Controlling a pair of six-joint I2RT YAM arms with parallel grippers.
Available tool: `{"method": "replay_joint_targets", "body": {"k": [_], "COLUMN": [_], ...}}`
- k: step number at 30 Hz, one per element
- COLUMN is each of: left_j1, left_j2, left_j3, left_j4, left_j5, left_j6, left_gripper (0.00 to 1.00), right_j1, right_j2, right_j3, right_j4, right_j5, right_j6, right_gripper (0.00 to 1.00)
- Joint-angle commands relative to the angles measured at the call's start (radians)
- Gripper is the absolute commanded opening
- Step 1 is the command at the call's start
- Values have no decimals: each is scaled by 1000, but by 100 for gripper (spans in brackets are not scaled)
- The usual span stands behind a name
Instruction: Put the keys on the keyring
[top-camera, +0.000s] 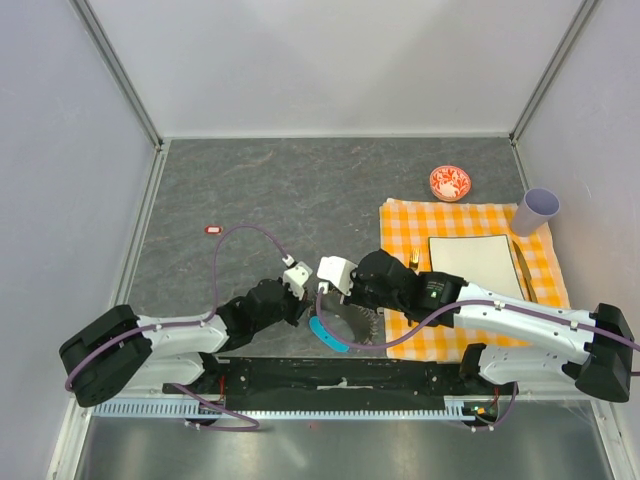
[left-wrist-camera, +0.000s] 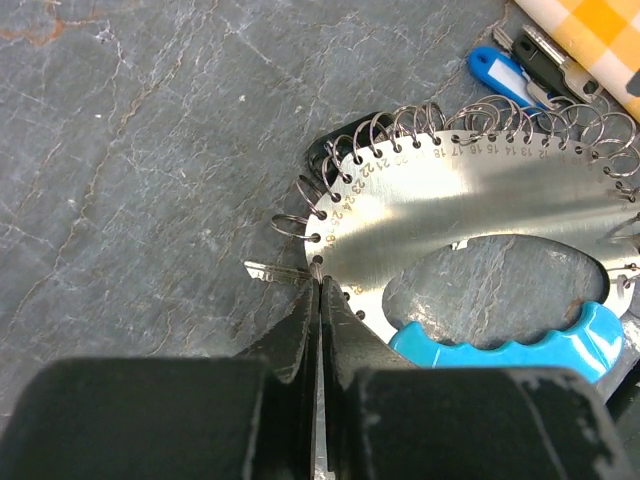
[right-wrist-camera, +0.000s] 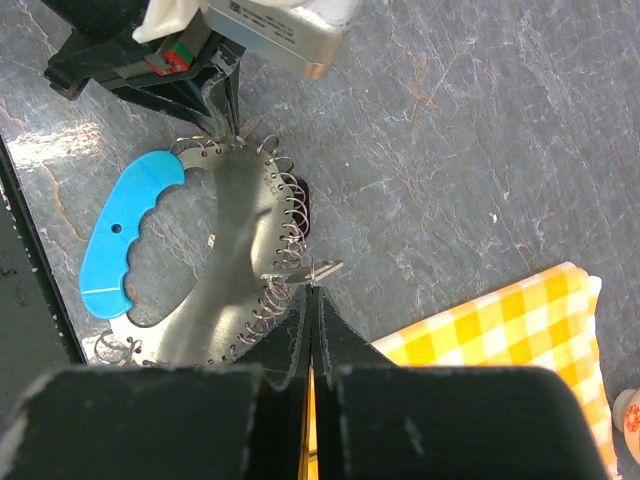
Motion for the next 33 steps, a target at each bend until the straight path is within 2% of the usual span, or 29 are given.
{"method": "replay_joint_targets", "body": {"k": [1, 6, 10, 15, 24, 29, 33], "left_j1": [3, 3, 3, 3, 6, 20, 37], "left_j2": [8, -40, -36, -29, -32, -80, -37], "left_j3": [60, 94, 137, 160, 166, 135, 100], "left_j4": [-132, -247, -353, -403, -450, -278, 1], "left_j5": [-29, -79, -110, -124, -115, -146, -101], "left_j6": [-93, -126, -157, -183, -217, -105, -47], "left_gripper": [6, 16, 19, 19, 2, 2, 2], "right_j1": [-3, -2, -2, -2, -2, -2, -2], "right_j2": [-13, -11, -16, -16, -19, -28, -30], "right_j3": [-2, -2, -4, -5, -4, -5, -7], "right_j4": [37, 37, 37, 37, 37, 37, 38], "right_j5": [11, 13, 13, 11, 10, 16, 24], "right_j6": [7, 9, 9, 9, 10, 12, 13], "right_gripper": [0, 0, 0, 0, 0, 0, 0]}}
